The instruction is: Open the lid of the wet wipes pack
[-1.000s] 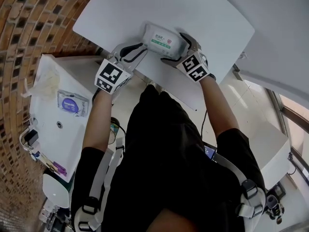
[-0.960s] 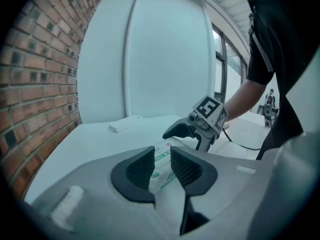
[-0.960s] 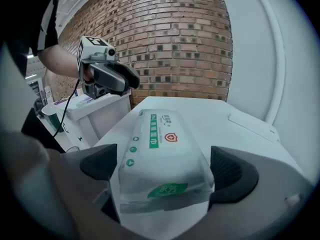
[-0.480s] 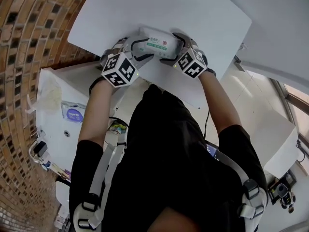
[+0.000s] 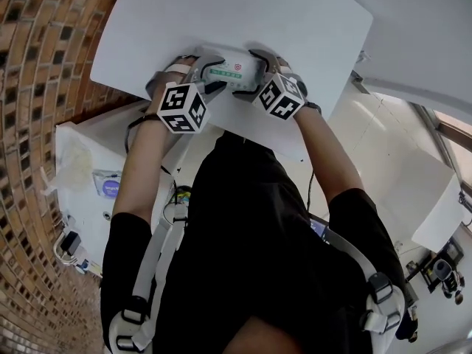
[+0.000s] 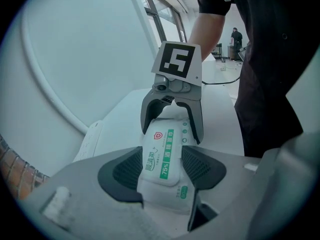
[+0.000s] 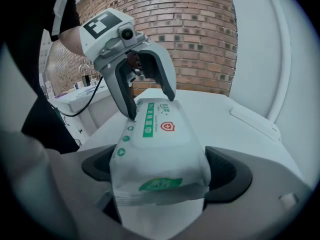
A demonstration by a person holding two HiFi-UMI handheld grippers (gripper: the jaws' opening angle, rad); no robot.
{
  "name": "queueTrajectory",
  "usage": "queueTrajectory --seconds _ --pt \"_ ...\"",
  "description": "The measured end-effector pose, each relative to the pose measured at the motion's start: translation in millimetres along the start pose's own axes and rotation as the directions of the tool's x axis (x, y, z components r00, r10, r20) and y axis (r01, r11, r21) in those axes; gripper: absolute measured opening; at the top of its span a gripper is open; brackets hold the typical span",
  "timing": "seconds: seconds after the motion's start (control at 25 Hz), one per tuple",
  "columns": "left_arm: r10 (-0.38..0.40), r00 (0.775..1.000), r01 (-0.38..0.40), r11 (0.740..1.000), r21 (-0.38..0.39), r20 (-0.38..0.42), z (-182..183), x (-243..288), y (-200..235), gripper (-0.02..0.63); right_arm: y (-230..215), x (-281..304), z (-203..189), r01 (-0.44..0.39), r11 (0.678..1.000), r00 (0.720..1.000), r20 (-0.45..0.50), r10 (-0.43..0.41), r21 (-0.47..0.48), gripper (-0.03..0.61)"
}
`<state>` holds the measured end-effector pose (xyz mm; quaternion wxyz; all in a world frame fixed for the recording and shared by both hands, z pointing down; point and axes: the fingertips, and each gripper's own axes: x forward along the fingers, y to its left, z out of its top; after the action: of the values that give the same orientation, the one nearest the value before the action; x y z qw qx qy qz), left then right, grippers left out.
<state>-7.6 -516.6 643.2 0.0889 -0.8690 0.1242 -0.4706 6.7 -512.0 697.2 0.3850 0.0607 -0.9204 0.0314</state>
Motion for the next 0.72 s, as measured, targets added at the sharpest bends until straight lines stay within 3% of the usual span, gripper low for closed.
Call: queueTrajectory --seconds 0.16,0.32,0.48,0.72 --pt "-0.023 1.000 0.023 1.000 0.003 0.007 0.9 3.4 0.0 0.256 -0.4 -0.7 -1.5 0.007 1.000 1.000 0.001 -0.007 0.005 0.532" --pt "-0.049 0.998 0.051 0.998 -0.043 0.030 0.9 3.9 0.0 0.252 -0.1 -1.0 -3.1 0.017 1.000 1.000 -0.004 -0.017 0.000 0.527" --pt "-0.102 0.993 0.106 0.991 -0.084 0.051 1.7 5.1 -6.4 0.184 -0.4 -1.0 -5.4 0.024 1.000 1.000 -0.020 -0.024 -0.016 0.523" --pt "-0.171 0.984 0.176 0.978 -0.110 0.057 2.3 4.0 -7.1 0.173 -0.2 -0.8 -5.4 0.027 1.000 0.999 -0.027 -0.027 -0.015 0.520"
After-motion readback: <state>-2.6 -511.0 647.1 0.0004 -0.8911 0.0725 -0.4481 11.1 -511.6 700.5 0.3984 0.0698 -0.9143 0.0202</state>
